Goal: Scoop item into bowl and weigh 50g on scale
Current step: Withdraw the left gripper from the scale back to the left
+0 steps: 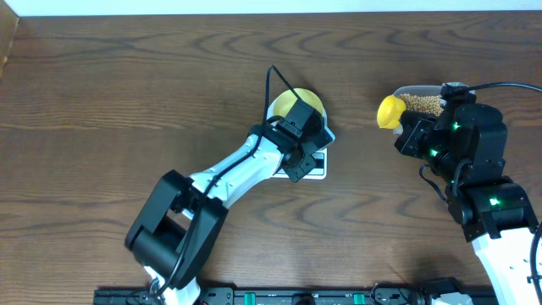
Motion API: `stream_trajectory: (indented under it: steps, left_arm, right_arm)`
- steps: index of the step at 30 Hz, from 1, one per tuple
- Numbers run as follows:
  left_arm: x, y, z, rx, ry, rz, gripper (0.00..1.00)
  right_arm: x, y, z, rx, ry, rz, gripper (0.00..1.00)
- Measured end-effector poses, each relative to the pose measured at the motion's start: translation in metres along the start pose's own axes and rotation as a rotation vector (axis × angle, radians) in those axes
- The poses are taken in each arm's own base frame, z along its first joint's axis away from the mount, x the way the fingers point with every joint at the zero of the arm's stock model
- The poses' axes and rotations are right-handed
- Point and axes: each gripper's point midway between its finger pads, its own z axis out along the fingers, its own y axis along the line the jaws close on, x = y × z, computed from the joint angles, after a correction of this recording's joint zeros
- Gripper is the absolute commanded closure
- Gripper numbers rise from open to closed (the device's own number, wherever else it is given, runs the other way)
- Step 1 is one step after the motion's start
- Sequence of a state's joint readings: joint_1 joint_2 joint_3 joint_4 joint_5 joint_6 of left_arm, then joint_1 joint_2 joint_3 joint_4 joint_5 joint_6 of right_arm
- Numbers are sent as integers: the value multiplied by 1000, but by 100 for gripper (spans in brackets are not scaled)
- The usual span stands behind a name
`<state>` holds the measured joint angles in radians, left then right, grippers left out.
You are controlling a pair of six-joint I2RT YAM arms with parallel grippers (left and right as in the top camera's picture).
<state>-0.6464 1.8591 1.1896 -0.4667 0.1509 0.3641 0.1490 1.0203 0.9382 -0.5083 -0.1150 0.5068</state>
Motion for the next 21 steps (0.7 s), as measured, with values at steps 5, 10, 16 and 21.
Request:
stream_trajectory:
  steps: [5,10,16,21]
  left_arm:
    - [-11,1,-19,-16,-52,5,92]
    - [-10,0,-25,-15,-51,5,92]
    - [-1,-3,-37,-7,-25,2,92]
    - [-6,0,-77,-32,-86,-6,92]
  right_arm:
    - [0,0,0,0,0,0,99]
    - [0,0,0,0,0,0,99]
    - [0,0,0,1,0,0,99]
    - [2,-1,0,4,7,-11,99]
